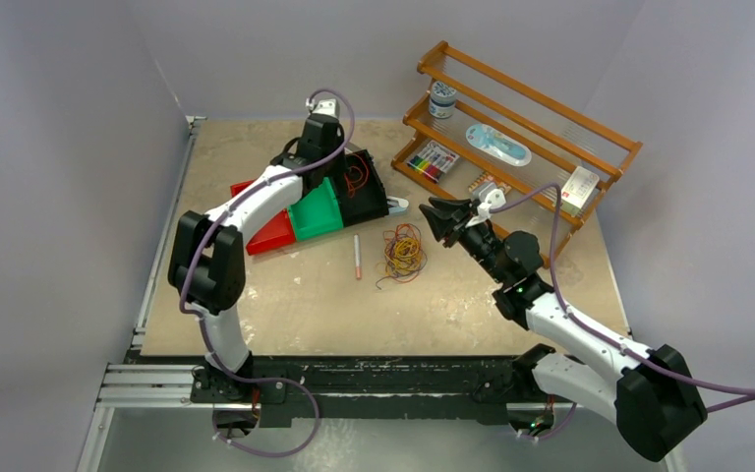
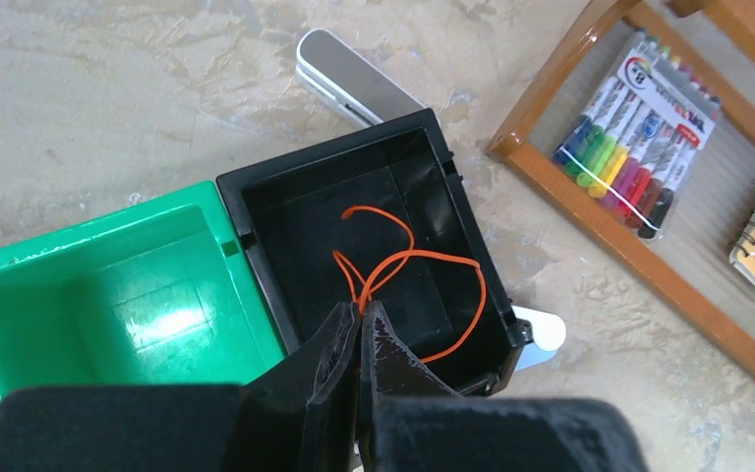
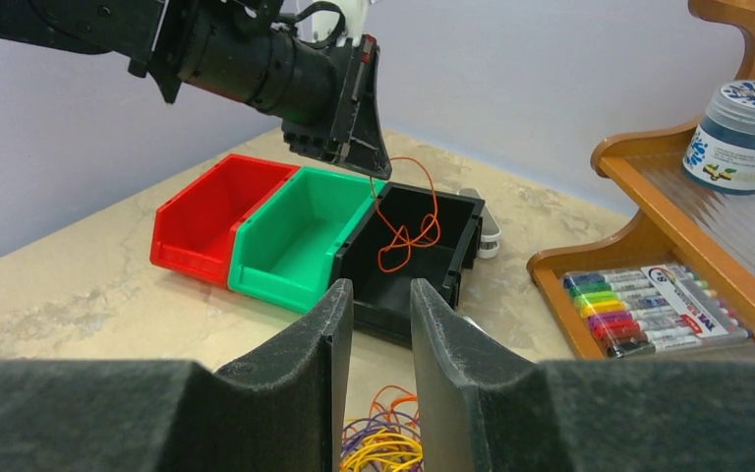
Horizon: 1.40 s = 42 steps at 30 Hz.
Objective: Untangle the cables
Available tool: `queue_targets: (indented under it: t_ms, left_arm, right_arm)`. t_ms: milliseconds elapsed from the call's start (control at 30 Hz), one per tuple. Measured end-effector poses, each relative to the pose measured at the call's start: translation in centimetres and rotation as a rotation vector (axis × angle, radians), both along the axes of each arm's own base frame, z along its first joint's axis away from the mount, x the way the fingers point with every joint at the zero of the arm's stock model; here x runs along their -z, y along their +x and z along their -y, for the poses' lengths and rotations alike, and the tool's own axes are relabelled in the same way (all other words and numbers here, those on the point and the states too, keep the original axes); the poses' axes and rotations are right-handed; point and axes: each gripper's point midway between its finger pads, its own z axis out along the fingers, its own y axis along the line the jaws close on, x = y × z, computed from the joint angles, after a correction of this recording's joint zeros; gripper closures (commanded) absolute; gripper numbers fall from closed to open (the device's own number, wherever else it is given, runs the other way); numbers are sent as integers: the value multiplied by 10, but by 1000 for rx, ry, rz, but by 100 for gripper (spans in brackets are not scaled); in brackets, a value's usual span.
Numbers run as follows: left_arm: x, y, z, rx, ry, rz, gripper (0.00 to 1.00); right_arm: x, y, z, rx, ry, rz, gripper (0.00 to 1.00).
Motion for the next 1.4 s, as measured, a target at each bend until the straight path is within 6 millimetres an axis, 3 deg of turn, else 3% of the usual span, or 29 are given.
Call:
queue_targets:
  t_ms: [167,400,700,867,1033,1133,1200,1400]
  left_arm:
    - [14,5,1,-12,2,-10,100]
    - [42,10,4,-17,14,-50,75]
    - [38,9,3,-15,15,-40,71]
    - [18,-18,10,22,16,-24,71]
    - [4,-76,54,187,-26,-12,68]
    - [16,-105,88,333,-60,-47,65]
    - [32,-116,100,407,-69,-92,63]
    - [77,-121,110,493,-48,-183,62]
  right_arm:
    - [2,0,0,-1,-2,-4,68]
    - [3,-1,0,-2,5,-12,65]
    - [15,1,2,16,4,-63,62]
    - [42,7,9,78,-12,-212,54]
    - [72,17,10,133,-50,-407,56]
    - [93,21,17,179,-46,-521,56]
    - [111,22,29,220,-30,-604,56]
    - [140,22,52,268,18,-729,56]
